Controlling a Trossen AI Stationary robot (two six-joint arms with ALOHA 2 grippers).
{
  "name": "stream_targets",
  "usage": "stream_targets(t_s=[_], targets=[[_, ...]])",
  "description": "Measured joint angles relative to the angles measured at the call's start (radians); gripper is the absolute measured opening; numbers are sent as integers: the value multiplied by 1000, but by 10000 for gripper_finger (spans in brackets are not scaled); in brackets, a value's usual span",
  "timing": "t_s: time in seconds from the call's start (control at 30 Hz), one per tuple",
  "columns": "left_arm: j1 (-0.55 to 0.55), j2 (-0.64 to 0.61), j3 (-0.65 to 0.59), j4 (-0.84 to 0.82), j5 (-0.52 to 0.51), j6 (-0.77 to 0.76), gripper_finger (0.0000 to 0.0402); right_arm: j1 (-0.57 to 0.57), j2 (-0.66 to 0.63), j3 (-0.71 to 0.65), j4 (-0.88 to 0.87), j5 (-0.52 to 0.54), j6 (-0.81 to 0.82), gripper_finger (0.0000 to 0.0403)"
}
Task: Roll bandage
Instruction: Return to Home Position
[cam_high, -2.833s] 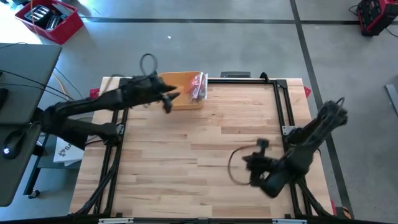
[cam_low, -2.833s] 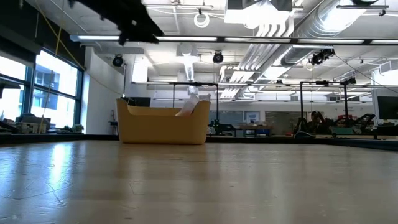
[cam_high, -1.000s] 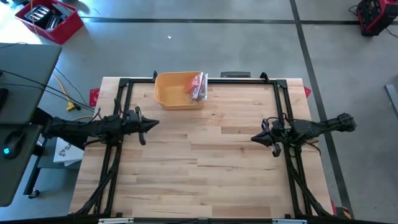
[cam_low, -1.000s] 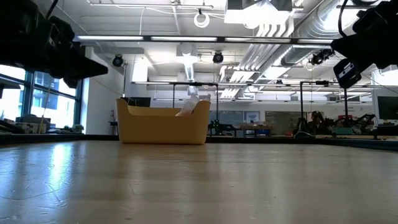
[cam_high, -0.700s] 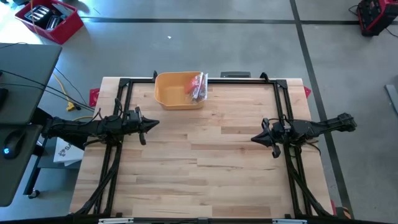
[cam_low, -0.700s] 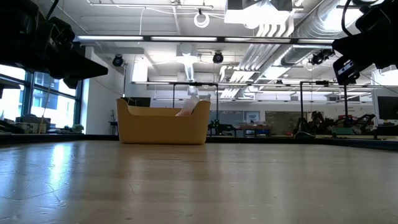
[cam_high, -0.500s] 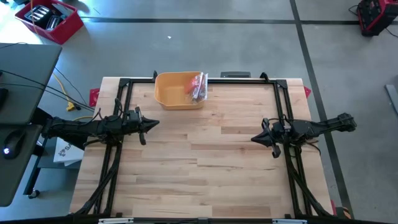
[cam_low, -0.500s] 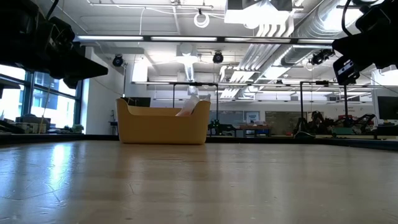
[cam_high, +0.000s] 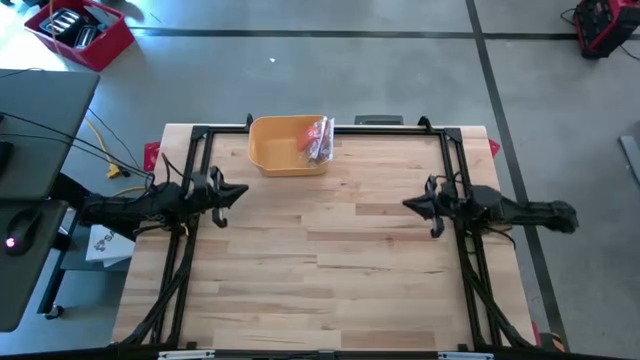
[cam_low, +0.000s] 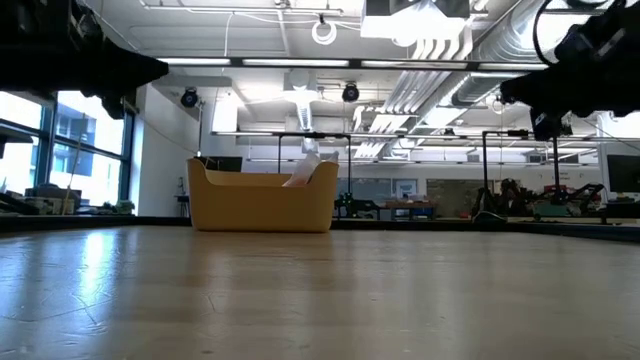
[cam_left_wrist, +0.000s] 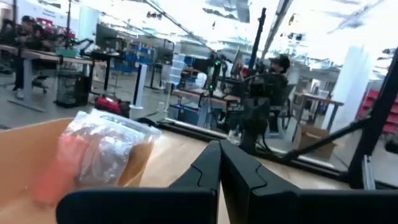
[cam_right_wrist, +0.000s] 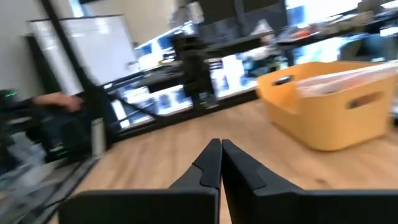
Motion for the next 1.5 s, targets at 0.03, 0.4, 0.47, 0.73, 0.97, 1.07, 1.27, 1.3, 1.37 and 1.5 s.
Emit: stream_targets(t_s=[0.03,0.4,0.47,0.73,0.97,1.07,1.27,1.3,1.37,1.5], targets=[[7,-2,0,-3,0,0,3,-34,0,0,0,-4,0,0],[58,2,0,-39,-9,1,3,-221,10,0,-1,-8,0,0],[59,4,0,-41,-9,1,3,-222,11,0,-1,-8,0,0],[59,4,0,-39,-9,1,3,-221,13,0,-1,-8,0,0],[60,4,0,-28,-24,35,3,-221,14,0,0,-8,-24,0],[62,4,0,-30,-38,69,3,-221,14,0,-5,-8,64,0],[59,3,0,-32,-28,47,3,-205,14,0,32,-118,-17,0],[57,4,0,-35,-9,72,3,-191,14,0,33,-230,-70,0],[48,8,0,-35,33,122,3,-157,14,0,60,-402,-132,0],[33,9,0,-40,53,171,3,-85,13,0,87,-439,-213,0]])
